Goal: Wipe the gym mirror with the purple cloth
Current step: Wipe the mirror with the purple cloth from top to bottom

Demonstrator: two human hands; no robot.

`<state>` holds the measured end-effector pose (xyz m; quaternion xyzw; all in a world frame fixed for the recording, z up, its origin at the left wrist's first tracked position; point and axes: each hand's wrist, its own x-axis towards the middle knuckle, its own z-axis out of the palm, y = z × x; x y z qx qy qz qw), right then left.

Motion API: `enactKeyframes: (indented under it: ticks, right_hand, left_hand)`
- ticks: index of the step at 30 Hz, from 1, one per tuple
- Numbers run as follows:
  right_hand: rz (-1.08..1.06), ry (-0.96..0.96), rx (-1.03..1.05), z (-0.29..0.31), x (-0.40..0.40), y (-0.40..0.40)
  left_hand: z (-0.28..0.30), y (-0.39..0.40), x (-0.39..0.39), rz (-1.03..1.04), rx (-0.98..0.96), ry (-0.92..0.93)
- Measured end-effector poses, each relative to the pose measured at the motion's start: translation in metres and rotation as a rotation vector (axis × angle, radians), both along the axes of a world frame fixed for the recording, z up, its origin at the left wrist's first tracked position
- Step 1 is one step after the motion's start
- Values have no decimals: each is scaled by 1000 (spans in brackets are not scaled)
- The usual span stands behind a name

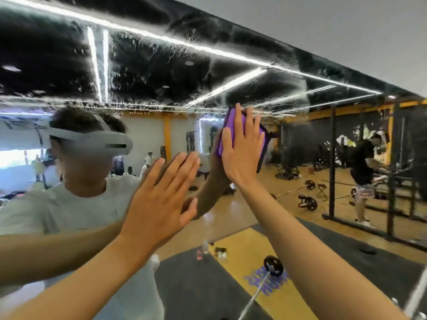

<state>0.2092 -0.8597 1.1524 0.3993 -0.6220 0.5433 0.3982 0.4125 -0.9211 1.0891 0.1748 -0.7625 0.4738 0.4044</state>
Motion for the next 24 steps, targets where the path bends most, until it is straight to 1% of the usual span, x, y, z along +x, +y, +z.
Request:
enactKeyframes:
  ticks: [2, 3, 6, 9, 11, 12, 15, 17, 19, 21, 24]
  right_hand:
    - [53, 207, 46, 11, 31, -6]
    - [75, 278, 59, 18, 45, -9]
    - [108, 398, 81, 39, 62, -11]
    - [97, 547, 106, 47, 55, -7]
    - [96, 590, 122, 49, 45, -3]
    - [87, 564, 116, 50, 40, -2]
    - [62, 344, 74, 47, 17, 6]
    - [62, 231, 64, 38, -1, 13]
    - [73, 168, 59, 31, -21, 20]
    - [62, 127, 47, 24, -41, 26]
    - [48, 93, 44, 18, -68, 31]
  left_hand:
    - [0, 2, 1, 14, 12, 28]
    - [0, 3, 1, 12, 16, 39]
    - [2, 4, 3, -24, 44, 47]
    - [2, 2, 1, -70, 39, 65]
    - [0, 0, 1, -90, 31, 68]
    - [-1, -1, 1, -97, 31, 67]
    - [-2, 0, 2, -111, 54, 74]
    - [-2, 1, 2, -113, 57, 71]
    - [-2, 3, 4, -99, 58, 66]
    - [-5, 10, 1, -102, 84, 101]
    - [-11, 29, -23, -120, 94, 151]
